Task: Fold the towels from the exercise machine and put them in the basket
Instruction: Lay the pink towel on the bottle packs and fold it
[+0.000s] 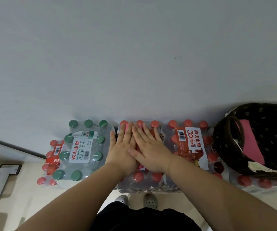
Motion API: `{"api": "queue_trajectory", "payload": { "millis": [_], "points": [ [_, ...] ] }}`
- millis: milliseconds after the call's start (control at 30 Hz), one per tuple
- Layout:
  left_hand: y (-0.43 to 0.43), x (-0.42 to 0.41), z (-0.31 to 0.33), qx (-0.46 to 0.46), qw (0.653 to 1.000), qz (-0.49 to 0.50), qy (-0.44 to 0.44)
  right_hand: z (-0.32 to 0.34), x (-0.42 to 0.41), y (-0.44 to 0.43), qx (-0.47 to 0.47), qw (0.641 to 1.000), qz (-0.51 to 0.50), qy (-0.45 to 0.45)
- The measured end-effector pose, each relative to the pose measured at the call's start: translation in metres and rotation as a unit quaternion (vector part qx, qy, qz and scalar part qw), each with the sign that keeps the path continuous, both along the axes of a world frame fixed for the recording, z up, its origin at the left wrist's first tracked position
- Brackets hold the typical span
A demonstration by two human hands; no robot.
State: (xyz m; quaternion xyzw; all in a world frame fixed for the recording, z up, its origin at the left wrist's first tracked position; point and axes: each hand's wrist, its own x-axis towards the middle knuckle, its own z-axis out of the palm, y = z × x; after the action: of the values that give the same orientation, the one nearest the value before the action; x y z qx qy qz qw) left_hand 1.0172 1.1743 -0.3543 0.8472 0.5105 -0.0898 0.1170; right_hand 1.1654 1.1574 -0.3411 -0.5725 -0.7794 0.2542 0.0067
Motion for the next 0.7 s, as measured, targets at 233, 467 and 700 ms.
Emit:
{"api": "queue_trajectory", "payload": {
  "millis": [233,467,700],
  "points": [
    [0.006,-0.016,-0.003,-0.053,0.982,0.012,-0.178,-0.007,-0.012,-0.004,-0.006,0.998,-0.054,0.006],
    [-0.003,-0.039,-0.005,-0.067,0.949,0.035,-0.305,-0.015,-0.021,-0.01,0.017,0.994,-0.105,0.0],
    [0.015,-0.052,-0.004,-0.079,0.961,-0.013,-0.266,-0.008,-0.027,-0.009,-0.015,0.991,-0.111,-0.074]
  ]
}}
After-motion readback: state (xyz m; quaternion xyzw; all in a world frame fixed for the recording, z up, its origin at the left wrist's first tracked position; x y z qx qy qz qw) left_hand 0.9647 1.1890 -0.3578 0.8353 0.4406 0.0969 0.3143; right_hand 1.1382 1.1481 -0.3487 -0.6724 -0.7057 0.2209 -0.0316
